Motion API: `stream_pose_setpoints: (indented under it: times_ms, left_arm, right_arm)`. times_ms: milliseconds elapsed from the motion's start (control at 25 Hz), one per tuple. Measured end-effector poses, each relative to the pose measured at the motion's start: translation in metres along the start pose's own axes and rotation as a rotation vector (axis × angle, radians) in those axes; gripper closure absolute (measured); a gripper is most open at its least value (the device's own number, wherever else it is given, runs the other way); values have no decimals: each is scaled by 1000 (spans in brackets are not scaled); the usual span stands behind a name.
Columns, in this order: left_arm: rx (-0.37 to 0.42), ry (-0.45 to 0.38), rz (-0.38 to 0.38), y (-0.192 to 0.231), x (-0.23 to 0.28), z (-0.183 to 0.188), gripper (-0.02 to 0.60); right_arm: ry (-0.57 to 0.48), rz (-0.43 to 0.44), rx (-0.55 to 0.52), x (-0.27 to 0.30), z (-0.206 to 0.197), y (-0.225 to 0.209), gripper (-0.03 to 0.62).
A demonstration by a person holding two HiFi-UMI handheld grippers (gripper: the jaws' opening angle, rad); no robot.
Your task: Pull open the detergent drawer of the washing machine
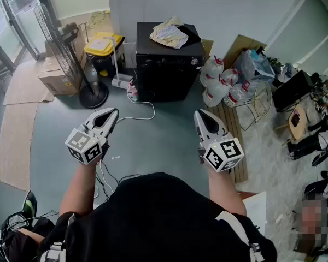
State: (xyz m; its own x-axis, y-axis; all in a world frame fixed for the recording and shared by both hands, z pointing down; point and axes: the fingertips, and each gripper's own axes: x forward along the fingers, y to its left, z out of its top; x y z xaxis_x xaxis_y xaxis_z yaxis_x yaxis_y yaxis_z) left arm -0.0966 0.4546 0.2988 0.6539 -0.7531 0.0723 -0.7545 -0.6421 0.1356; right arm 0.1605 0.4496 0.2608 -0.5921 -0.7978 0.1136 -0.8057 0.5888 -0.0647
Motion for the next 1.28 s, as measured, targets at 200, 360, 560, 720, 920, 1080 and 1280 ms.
stream_pose_setpoints:
  times_ms: [200, 360, 560, 720, 920, 1080, 1280]
  left_arm:
    - [9, 4, -6, 1, -7, -1, 569]
    - [16, 8, -11, -2, -11, 0, 569]
    - [19, 17, -17, -7, -14, -1, 569]
    - [16, 26, -18, -4, -22, -2, 569]
    - [5, 44, -6, -1, -26, -8, 568]
    - [-3, 52, 9, 6, -20, -10, 565]
    - [-10, 62, -3, 8, -13, -16, 518]
  right_arm:
    - [-3, 0, 1, -3, -1, 12, 594]
    - [-13, -7, 10, -6, -1, 16, 594]
    - [1, -11, 19, -11, -6, 16, 594]
    - [15, -17, 26, -10, -11, 23, 594]
    - [35, -26, 28, -9, -19, 23, 592]
    - [46, -38, 34, -7, -22, 15, 591]
    - [57, -32, 45, -1, -30, 11, 531]
